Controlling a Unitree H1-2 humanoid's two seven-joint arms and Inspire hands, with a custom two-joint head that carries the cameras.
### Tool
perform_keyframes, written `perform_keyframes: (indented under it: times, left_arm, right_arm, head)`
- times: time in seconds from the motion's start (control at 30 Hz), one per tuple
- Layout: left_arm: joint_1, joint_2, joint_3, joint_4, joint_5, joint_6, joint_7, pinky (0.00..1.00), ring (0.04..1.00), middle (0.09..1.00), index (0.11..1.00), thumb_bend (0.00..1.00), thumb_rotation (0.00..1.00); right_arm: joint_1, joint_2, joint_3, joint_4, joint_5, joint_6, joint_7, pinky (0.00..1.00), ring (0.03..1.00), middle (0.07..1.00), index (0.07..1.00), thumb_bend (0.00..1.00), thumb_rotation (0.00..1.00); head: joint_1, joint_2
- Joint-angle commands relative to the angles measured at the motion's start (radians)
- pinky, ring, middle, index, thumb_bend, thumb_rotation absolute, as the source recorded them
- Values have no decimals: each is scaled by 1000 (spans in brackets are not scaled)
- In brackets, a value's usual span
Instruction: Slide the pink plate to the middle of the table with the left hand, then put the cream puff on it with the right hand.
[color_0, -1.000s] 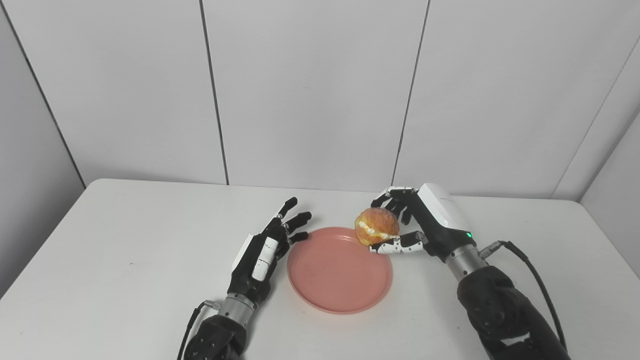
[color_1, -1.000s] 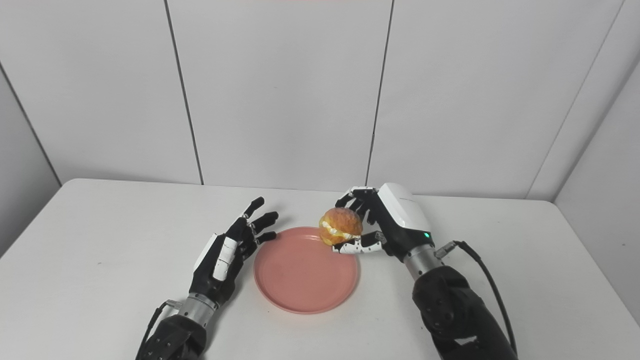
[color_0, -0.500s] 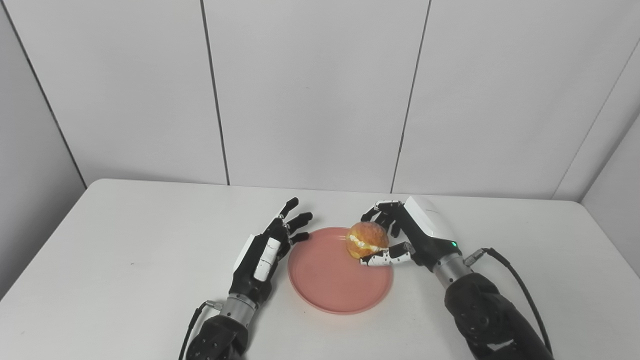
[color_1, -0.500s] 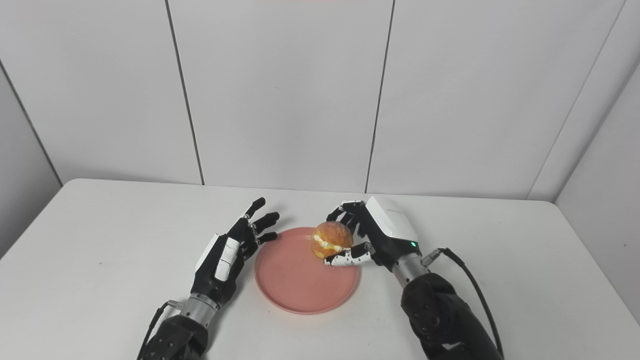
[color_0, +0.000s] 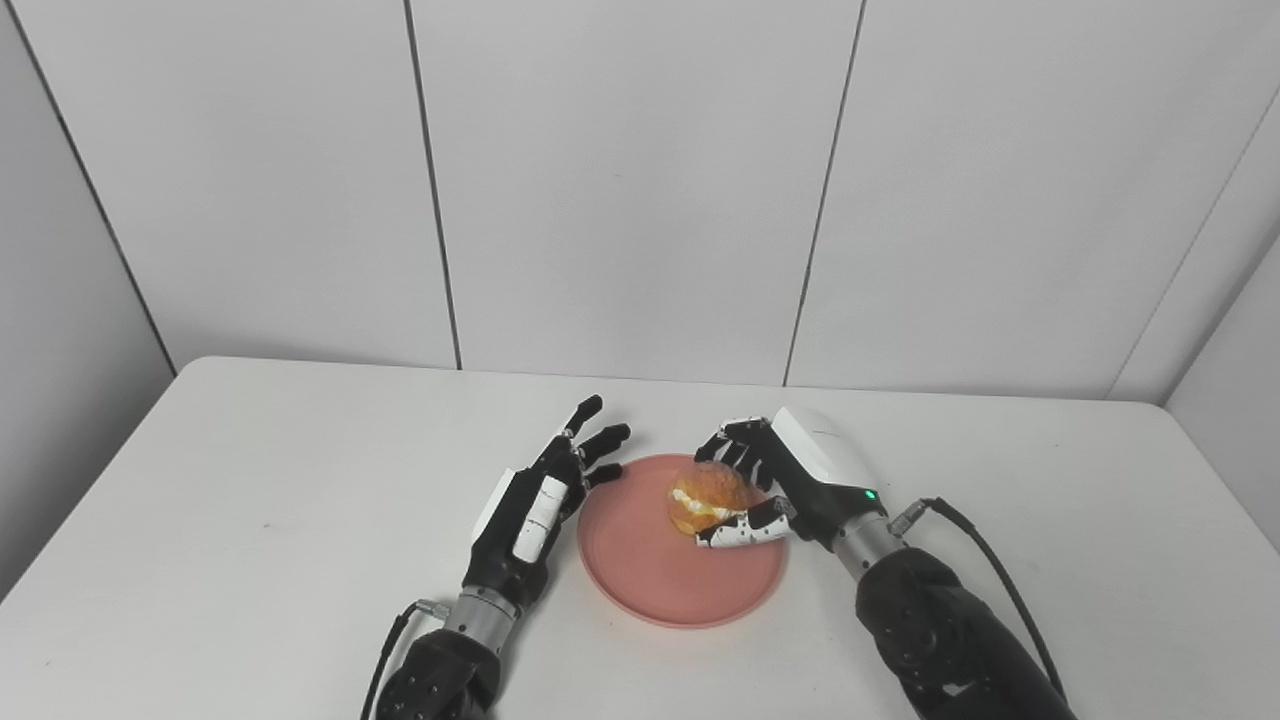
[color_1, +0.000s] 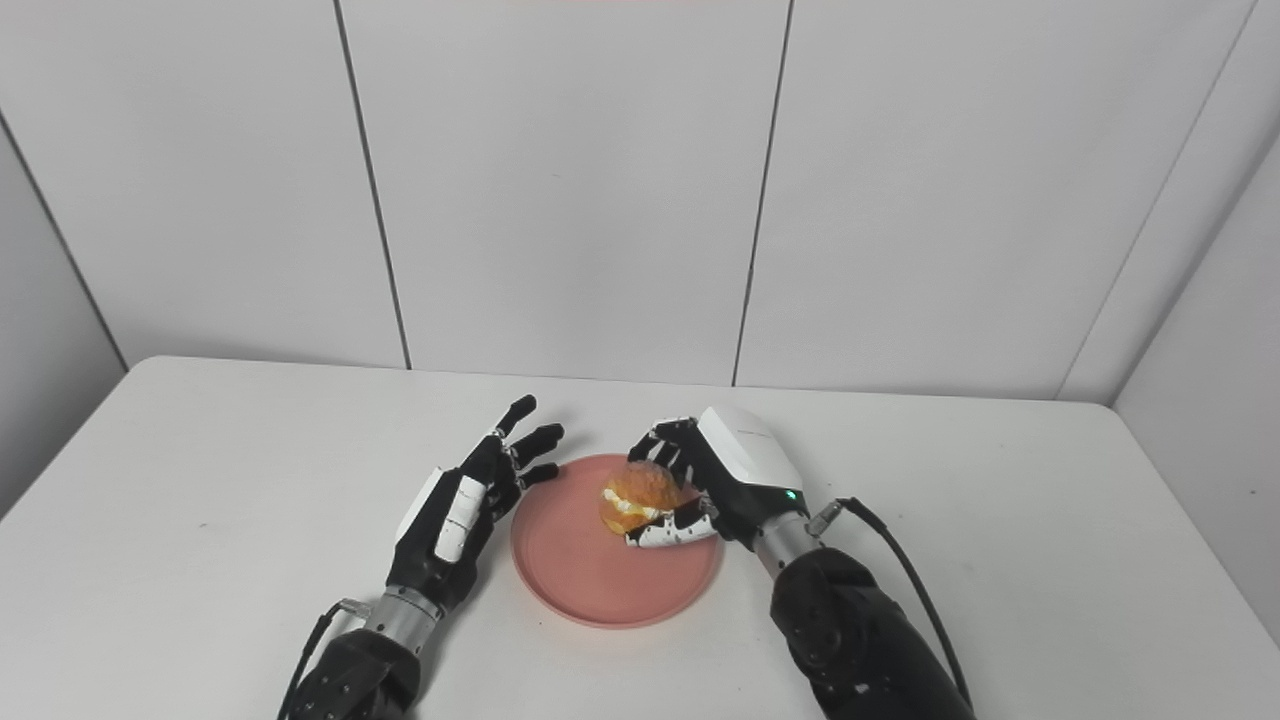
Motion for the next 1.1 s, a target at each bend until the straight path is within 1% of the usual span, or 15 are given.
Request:
perform_keyframes:
  times: [0.0,0.2,0.37,0.77,0.9,0.93,0.97,1.03,1.07]
  left_arm:
    - [93,-35,-16,59,-4,-4,2,850,912,850,926,997,909]
    - [90,-37,-18,63,-6,-3,5,852,913,849,930,1000,906]
    - [90,-37,-20,61,-5,0,6,851,913,848,930,1000,907]
    - [86,-36,-23,64,-10,-1,2,857,918,846,931,1000,899]
    - [87,-34,-25,60,-8,0,1,857,918,845,931,1000,902]
    - [88,-34,-25,59,-7,1,2,857,918,845,928,1000,902]
    - [88,-34,-25,57,-7,3,3,857,918,845,928,1000,902]
    - [88,-33,-25,56,-8,5,2,860,921,846,927,1000,900]
    - [88,-33,-25,56,-8,4,2,861,922,847,927,999,900]
  right_arm:
    - [-51,2,5,1,-6,-58,-29,367,450,470,514,527,9]
    - [-57,9,27,40,-17,-81,-49,364,445,465,518,527,9]
    - [-58,16,34,58,-15,-82,-46,365,445,462,520,526,9]
    - [-58,18,47,60,-16,-84,-45,371,456,466,520,526,10]
    - [-56,16,48,47,-19,-71,-34,387,472,470,519,525,12]
    - [-56,13,50,46,-21,-68,-29,405,489,526,508,524,82]
    - [-57,10,52,43,-23,-62,-21,407,492,538,506,523,97]
    - [-58,5,56,36,-30,-45,-2,435,519,590,499,522,142]
    - [-58,3,57,32,-33,-39,7,466,558,629,607,725,223]
  head:
    - [1,1]
    - [1,2]
    - [2,4]
    - [-2,8]
    - [-4,8]
    - [-4,8]
    - [-6,10]
    - [-8,10]
    - [-8,10]
